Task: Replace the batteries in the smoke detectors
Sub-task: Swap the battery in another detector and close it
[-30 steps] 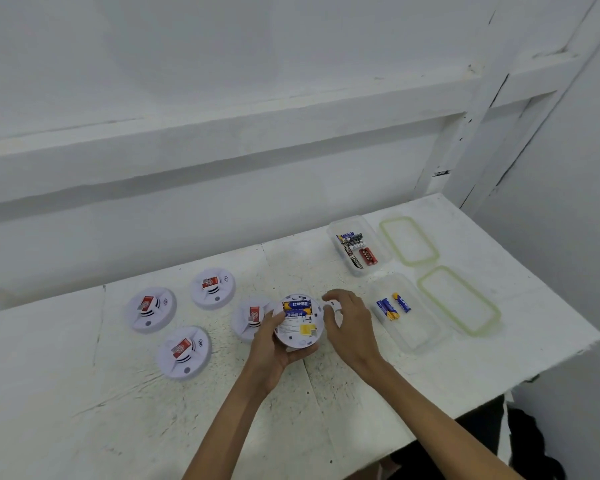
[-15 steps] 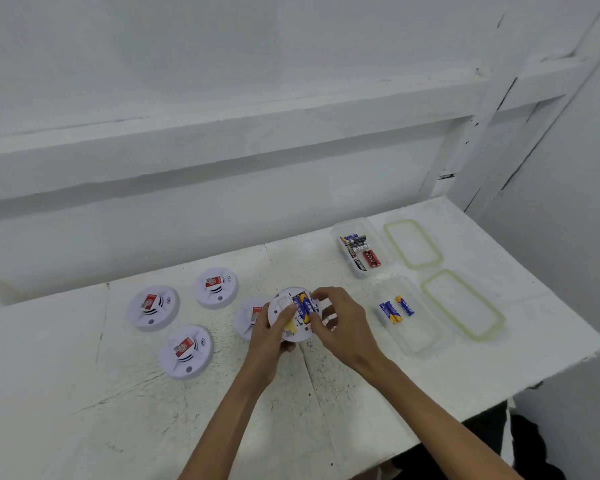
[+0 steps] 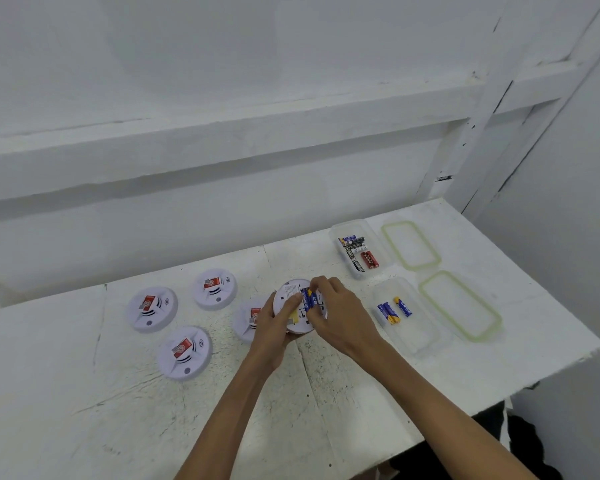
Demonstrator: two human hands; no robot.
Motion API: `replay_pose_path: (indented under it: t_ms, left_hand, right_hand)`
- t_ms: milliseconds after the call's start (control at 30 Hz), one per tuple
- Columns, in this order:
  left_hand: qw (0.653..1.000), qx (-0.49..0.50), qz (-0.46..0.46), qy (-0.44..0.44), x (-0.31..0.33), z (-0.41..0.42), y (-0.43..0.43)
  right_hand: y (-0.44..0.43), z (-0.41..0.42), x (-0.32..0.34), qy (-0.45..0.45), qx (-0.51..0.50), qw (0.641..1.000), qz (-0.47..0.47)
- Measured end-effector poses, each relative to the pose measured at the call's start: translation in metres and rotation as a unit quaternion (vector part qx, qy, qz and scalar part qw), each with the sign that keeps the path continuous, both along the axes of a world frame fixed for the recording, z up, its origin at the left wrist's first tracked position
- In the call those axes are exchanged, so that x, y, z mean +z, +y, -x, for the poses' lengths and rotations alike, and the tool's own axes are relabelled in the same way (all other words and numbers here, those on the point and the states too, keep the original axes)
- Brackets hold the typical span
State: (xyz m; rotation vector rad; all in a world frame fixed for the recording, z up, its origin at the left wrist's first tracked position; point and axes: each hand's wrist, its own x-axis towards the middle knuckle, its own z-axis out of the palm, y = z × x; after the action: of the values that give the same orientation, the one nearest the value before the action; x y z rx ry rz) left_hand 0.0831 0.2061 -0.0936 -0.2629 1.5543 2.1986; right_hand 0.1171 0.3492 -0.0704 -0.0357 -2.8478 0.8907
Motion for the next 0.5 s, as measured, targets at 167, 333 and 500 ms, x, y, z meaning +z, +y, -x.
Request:
replay_pose_path:
  t_ms: [167,333,500]
  left_hand:
    - [0.999,-0.01,-0.002,0.038,0.003,0.004,0.001]
    - [1.0,0.001,0.002,0.025,0.001,0.003,0.007]
    - [1.0,-0.009,0.001,0.004,-0.005,-0.004,0.014]
  right_hand:
    - [0.0,0.009,0.011,0.007,-0.004,0.999,-0.044]
    - [0.004,0.018,0.021,-0.008,0.022,0.996,-0.089]
    - [0.011,0.014,0.015,-0.029,0.009,0.997,-0.064]
